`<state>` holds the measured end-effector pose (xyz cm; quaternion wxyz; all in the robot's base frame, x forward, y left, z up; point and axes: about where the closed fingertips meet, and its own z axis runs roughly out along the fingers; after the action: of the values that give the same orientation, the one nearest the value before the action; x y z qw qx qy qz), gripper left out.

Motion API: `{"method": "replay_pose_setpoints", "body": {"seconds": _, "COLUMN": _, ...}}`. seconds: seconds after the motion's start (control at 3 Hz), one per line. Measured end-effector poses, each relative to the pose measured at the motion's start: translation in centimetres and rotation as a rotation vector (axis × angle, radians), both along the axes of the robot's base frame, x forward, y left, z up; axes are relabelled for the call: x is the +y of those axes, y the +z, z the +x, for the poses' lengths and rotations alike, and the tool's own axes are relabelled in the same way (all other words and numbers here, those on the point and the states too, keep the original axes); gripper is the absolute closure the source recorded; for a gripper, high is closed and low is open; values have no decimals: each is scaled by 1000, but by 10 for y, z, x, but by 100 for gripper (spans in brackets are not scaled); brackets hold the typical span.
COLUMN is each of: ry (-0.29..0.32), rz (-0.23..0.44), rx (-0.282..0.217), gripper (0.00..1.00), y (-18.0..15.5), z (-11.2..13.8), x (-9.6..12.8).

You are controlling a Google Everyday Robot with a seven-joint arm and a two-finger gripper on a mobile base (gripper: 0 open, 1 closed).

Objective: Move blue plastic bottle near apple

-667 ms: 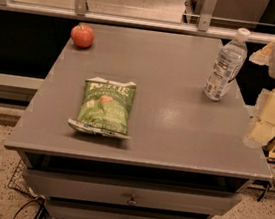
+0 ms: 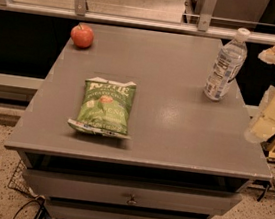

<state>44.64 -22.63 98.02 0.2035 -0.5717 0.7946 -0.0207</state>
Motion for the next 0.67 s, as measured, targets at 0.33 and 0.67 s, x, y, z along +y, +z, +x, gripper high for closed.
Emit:
{"method": "replay_pose_setpoints", "body": {"seconds": 0.33, "ry": -112, "rz": 174, "rx": -78, "gripper": 0, "y": -10, "z": 19, "x": -38}}
{"method": "replay_pose_setpoints", "body": {"seconds": 0.67, "ry": -210, "rz": 390, "rx": -167, "gripper": 0, "y": -41, "z": 44, "x": -78}}
